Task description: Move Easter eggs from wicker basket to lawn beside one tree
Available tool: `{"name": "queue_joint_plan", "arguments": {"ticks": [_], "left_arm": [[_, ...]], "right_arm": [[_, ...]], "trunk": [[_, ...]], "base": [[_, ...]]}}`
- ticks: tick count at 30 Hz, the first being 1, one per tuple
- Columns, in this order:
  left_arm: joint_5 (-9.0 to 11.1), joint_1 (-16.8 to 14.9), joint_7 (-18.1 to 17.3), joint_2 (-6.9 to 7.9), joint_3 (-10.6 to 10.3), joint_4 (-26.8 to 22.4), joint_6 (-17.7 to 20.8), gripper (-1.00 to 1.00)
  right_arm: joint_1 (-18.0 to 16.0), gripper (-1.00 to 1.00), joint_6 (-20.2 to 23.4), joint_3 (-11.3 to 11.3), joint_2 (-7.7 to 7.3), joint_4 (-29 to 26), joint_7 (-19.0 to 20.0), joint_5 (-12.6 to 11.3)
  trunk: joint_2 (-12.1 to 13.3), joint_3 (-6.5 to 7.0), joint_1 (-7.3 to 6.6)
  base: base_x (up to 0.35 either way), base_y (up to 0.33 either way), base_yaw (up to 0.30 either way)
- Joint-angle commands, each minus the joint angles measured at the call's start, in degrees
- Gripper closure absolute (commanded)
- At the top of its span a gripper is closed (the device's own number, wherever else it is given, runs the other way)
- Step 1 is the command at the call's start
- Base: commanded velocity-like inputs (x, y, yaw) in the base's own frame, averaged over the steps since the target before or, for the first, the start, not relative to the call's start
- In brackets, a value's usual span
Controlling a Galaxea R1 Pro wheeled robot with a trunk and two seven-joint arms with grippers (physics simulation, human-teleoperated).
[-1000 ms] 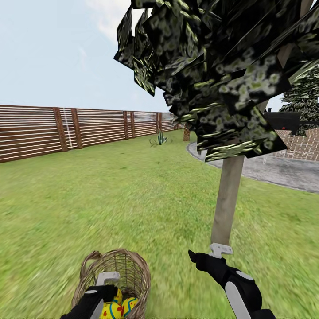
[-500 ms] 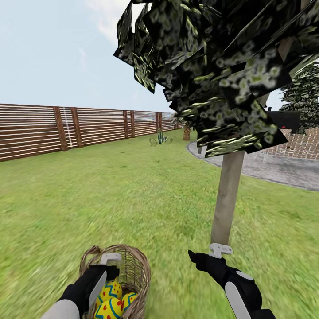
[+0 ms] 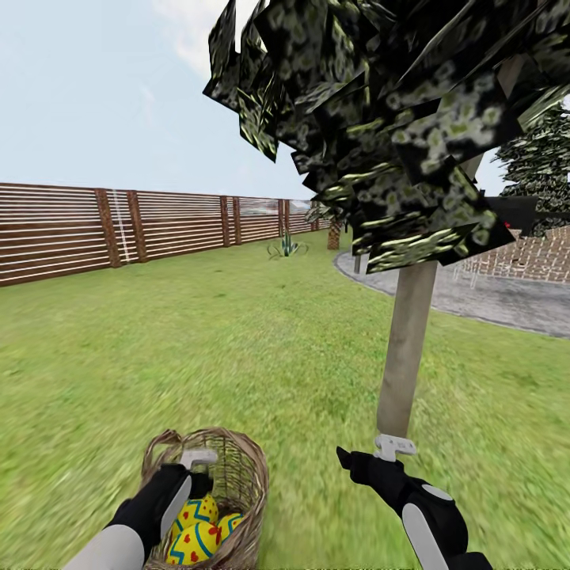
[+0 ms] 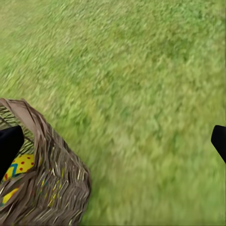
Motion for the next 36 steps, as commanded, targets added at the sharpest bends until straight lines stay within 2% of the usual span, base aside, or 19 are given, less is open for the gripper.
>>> {"name": "queue_joint_plan", "arguments": {"ticks": [1, 15, 18, 21, 30, 33, 36], "left_arm": [[0.33, -0.04, 0.33, -0.01, -0.1, 0.18, 0.35, -1.0], [0.55, -0.51, 0.42, 0.07, 0.16, 1.69, 0.57, -1.0], [0.54, -1.4, 0.41, 0.06, 0.17, 1.7, 0.94, -1.0], [0.52, -3.49, 0.47, 0.06, 0.18, 1.67, 4.49, -1.0], [0.49, -9.06, 0.72, 0.13, 0.02, 1.69, 9.99, -1.0], [0.73, -10.89, 0.58, 0.2, 0.04, 1.64, 13.7, -1.0], [0.64, -11.86, 0.77, 0.16, 0.08, 1.63, 15.32, -1.0]], "right_arm": [[-0.04, -1.0, 0.15, 0.06, -0.03, -0.07, -0.55, -0.59], [-0.04, -1.0, 0.11, 0.11, -0.03, -0.07, -0.55, -0.66], [-0.04, -1.0, 0.12, 0.11, -0.03, -0.07, -0.55, -0.67], [-0.04, -1.0, 0.13, 0.12, -0.03, -0.07, -0.55, -0.67], [-0.04, -1.0, 0.16, 0.12, -0.03, -0.07, -0.55, -0.67], [-0.04, -1.0, 0.16, 0.17, -0.03, -0.07, -0.55, -0.67], [-0.04, -1.0, 0.15, 0.16, -0.03, -0.07, -0.55, -0.67]], "trunk": [[-0.44, -0.25, 0.21], [-6.06, -2.76, 3.29], [-6.1, -3.43, 3.37], [-6.14, -4.09, 3.44], [-6.26, -6.09, 3.68], [-6.26, -6.09, 3.68], [-6.26, -6.09, 3.68]], "base": [[0.0, 0.0, 0.0], [0.0, 0.0, 0.0], [0.0, 0.0, 0.0], [0.0, 0.0, 0.0], [0.0, 0.0, 0.0], [0.0, 0.0, 0.0], [0.0, 0.0, 0.0]]}}
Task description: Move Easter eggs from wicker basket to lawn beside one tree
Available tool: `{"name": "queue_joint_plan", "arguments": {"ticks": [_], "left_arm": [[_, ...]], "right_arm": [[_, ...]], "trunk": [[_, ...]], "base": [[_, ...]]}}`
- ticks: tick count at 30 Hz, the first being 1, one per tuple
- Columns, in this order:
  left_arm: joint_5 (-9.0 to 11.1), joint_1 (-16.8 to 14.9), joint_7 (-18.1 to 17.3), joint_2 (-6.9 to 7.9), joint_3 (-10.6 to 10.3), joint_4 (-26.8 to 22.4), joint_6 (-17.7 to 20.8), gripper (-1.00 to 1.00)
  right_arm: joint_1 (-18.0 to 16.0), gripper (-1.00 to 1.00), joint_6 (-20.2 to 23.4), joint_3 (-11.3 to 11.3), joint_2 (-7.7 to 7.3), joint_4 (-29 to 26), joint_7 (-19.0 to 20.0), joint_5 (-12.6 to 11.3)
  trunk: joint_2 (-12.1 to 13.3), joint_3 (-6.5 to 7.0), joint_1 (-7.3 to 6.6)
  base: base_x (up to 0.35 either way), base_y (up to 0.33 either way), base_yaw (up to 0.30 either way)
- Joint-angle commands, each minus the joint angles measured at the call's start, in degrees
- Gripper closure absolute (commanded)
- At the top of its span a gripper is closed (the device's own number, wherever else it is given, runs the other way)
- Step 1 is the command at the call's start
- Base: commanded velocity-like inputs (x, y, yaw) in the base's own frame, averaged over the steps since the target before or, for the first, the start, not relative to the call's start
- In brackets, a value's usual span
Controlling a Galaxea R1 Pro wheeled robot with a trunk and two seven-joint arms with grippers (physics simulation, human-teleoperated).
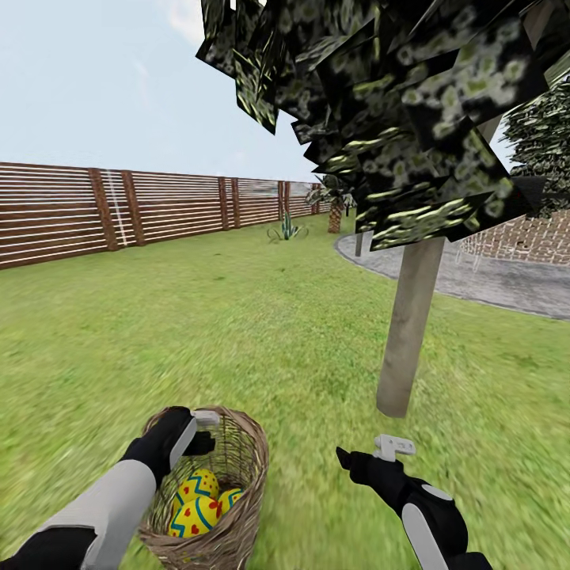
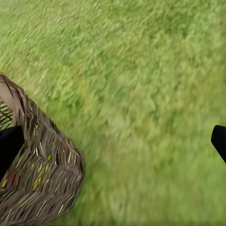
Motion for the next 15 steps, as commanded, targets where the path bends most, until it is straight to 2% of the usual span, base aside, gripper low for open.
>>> {"name": "queue_joint_plan", "arguments": {"ticks": [1, 8, 15], "left_arm": [[0.28, -0.17, 0.38, -0.02, -0.1, -0.08, 0.52, -1.0], [-0.03, -0.69, 0.57, -0.07, -0.14, -0.32, 3.26, -1.0], [0.05, -0.81, 0.4, -0.03, -0.33, -0.23, 3.77, -1.0]], "right_arm": [[-0.04, -1.0, 0.15, 0.06, -0.03, -0.07, -0.55, -0.59], [-0.04, -1.0, 0.16, 0.03, -0.03, -0.07, -0.55, -0.58], [-0.04, -1.0, 0.16, 0.03, -0.03, -0.07, -0.55, -0.51]], "trunk": [[-0.03, -0.06, -0.01], [-0.03, -0.06, -0.01], [-0.12, -1.61, 0.17]], "base": [[0.0, 0.0, 0.0], [0.0, 0.0, 0.0], [0.0, 0.0, 0.0]]}}
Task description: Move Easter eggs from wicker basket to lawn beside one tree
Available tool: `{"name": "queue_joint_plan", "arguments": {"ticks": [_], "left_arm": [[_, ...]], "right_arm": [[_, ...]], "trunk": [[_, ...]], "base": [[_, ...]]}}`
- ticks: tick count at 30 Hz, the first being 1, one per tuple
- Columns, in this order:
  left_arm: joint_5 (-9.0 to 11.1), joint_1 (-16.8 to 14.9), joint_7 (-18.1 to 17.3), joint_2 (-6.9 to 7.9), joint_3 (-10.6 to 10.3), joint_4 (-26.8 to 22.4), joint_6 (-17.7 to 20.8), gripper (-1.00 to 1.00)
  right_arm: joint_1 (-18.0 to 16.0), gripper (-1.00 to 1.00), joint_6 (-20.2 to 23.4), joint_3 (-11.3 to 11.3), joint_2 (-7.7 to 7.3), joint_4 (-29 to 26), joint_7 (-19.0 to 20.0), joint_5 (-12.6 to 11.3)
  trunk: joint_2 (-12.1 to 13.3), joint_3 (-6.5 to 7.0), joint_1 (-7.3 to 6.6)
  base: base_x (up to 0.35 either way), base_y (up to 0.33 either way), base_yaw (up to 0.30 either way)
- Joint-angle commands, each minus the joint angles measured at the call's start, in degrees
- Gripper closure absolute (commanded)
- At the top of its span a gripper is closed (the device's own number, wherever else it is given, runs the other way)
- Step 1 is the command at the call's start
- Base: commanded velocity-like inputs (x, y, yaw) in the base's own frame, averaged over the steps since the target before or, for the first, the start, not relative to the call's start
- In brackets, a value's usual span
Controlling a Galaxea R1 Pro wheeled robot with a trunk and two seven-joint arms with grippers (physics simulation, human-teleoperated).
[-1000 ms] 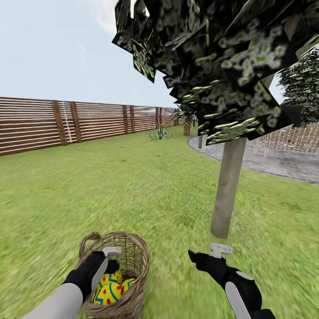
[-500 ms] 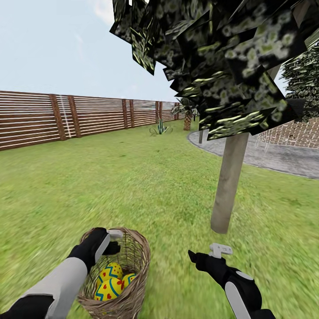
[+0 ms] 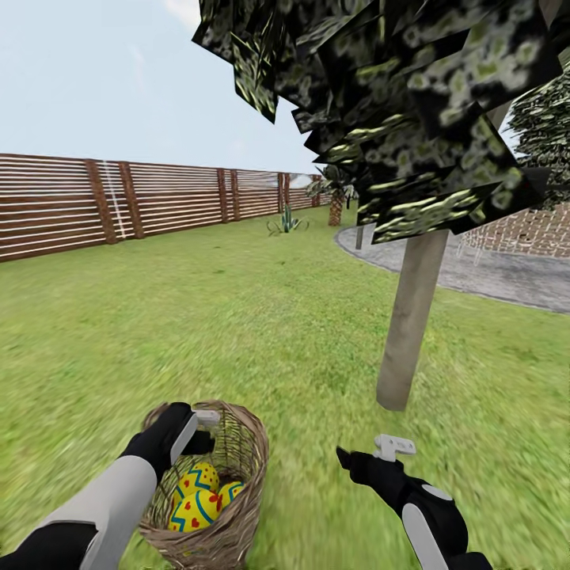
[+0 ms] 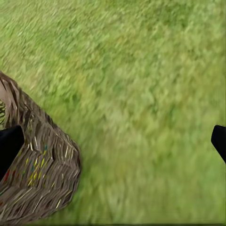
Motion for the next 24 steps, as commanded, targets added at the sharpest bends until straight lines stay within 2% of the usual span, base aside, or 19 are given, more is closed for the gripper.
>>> {"name": "queue_joint_plan", "arguments": {"ticks": [1, 24], "left_arm": [[0.31, -0.03, 0.36, 0.01, -0.13, -0.04, 0.26, -1.0], [0.16, -0.08, 0.67, 0.01, -0.13, 0.07, 0.28, -1.0]], "right_arm": [[-0.04, -1.0, 0.15, 0.07, -0.03, -0.07, -0.55, -0.59], [-0.04, -1.0, -0.27, -0.1, -0.04, -0.25, -0.34, -0.72]], "trunk": [[-0.05, -0.29, 0.01], [-0.35, -5.38, 0.6]], "base": [[0.0, 0.0, 0.0], [0.0, 0.0, 0.0]]}}
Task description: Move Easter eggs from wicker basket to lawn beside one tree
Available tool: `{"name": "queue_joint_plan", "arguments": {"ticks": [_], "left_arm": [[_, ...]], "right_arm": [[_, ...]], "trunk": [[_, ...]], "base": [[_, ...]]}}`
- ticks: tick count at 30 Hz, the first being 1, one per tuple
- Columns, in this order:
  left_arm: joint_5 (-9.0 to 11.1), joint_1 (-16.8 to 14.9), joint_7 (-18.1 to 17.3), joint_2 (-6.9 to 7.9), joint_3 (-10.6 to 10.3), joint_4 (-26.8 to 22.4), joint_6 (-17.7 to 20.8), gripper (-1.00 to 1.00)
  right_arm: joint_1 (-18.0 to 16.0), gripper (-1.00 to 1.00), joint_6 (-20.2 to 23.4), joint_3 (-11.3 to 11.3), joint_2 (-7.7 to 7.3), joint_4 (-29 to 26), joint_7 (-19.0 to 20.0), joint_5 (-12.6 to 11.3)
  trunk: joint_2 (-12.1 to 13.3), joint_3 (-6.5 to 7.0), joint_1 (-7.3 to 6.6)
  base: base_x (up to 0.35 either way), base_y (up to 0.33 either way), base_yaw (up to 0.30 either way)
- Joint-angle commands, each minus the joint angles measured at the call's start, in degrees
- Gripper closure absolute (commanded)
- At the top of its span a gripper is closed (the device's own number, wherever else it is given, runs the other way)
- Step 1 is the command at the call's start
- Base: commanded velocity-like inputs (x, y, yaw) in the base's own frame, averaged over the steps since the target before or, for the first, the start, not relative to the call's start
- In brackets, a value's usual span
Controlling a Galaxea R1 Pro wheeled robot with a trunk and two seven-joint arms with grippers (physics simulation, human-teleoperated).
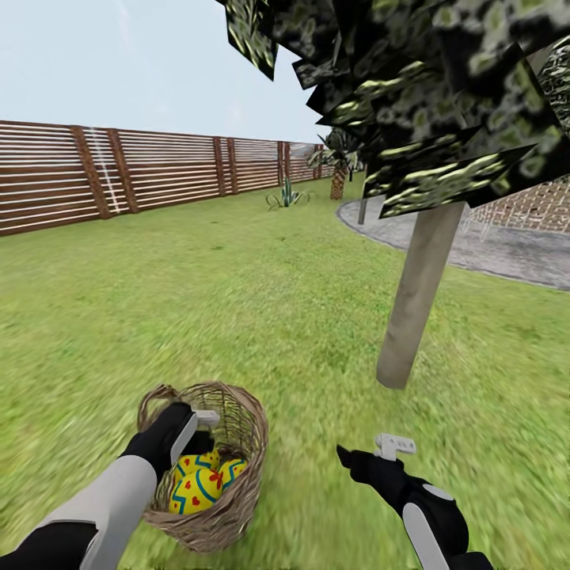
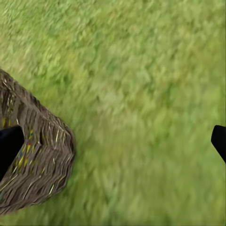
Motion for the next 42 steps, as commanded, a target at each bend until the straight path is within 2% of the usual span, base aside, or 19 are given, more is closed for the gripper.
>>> {"name": "queue_joint_plan", "arguments": {"ticks": [1, 12, 32, 42], "left_arm": [[0.29, -0.01, 0.29, 0.01, -0.16, -0.07, 0.2, -1.0], [0.47, 0.05, -0.19, -0.12, -0.4, -0.07, -1.31, -1.0], [0.54, 0.1, -0.29, 0.0, -0.48, -0.08, -3.82, -1.0], [0.54, 0.1, -0.29, 0.0, -0.49, -0.15, -3.79, -1.0]], "right_arm": [[-0.03, -1.0, 0.07, 0.08, -0.02, -0.07, -0.54, -0.59], [-0.03, -1.0, -0.31, 0.08, -0.55, -0.07, -0.49, -0.63], [-0.03, -1.0, -0.32, 0.15, -0.63, -0.07, -0.5, -0.64], [-0.03, -1.0, -0.32, 0.16, -0.63, -0.07, -0.5, -0.62]], "trunk": [[-0.04, -0.28, 0.01], [-0.19, -2.72, 0.29], [-0.46, -7.15, 0.81], [-0.47, -7.37, 0.84]], "base": [[0.0, 0.0, 0.0], [0.0, 0.0, 0.0], [0.0, 0.0, 0.0], [0.0, 0.0, 0.0]]}}
